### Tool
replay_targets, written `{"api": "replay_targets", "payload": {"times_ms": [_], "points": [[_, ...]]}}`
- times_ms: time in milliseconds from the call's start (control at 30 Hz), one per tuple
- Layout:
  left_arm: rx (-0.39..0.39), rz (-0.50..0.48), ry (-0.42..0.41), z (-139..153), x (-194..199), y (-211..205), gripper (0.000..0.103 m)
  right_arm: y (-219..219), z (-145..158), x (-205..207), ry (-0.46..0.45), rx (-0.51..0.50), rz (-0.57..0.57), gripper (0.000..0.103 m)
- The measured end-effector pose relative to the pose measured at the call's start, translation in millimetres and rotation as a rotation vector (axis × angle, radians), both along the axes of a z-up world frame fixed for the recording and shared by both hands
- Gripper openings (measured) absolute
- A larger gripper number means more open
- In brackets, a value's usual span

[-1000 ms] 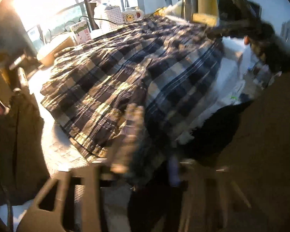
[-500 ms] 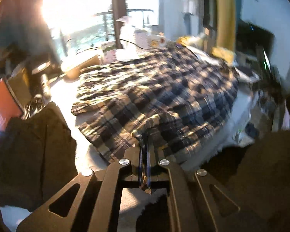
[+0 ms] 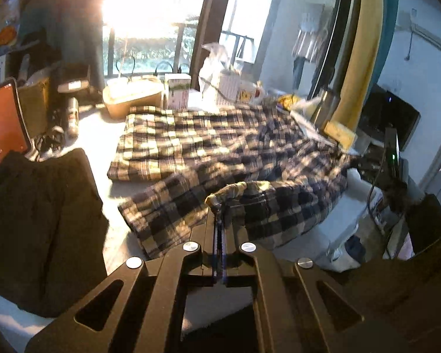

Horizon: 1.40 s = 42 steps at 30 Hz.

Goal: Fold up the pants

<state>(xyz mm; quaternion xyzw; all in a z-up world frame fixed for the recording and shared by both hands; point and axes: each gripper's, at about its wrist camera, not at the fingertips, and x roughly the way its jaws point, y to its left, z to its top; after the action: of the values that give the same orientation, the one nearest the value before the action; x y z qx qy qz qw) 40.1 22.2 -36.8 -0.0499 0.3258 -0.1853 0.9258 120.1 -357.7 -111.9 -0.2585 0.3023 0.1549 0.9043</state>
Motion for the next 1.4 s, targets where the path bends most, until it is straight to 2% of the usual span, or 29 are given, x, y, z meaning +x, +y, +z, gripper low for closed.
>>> {"api": "replay_targets", "payload": {"times_ms": [67, 267, 500, 633, 833, 1067, 1400], "points": [[-0.032, 0.012, -0.024, 9.8, 4.7, 3.8, 0.000, 4.2, 7.1, -2.9, -0.011, -0.004, -0.002, 0.014], [-0.074, 0.039, -0.082, 32.5, 28.5, 12.6, 0.000, 4.0, 34.0, 4.4, 0.006, 0.094, -0.065, 0.014], [-0.037, 0.051, -0.155, 60.3, 66.4, 18.7, 0.000, 1.0, 67.7, 24.7, 0.000, 0.263, -0.160, 0.012], [-0.044, 0.070, -0.213, 71.6, 96.4, 18.6, 0.000, 0.6, 81.3, 46.9, -0.018, 0.316, -0.202, 0.012], [-0.023, 0.120, -0.250, 78.8, 145.4, 32.4, 0.000, 3.8, 97.9, 90.5, -0.062, 0.377, -0.247, 0.012], [-0.015, 0.164, -0.228, 71.8, 206.9, 52.8, 0.000, 12.9, 87.8, 157.7, -0.036, 0.435, -0.278, 0.012], [0.040, 0.204, -0.118, 24.2, 286.1, 63.2, 0.000, 29.3, 63.0, 250.2, 0.055, 0.460, -0.283, 0.012]]}}
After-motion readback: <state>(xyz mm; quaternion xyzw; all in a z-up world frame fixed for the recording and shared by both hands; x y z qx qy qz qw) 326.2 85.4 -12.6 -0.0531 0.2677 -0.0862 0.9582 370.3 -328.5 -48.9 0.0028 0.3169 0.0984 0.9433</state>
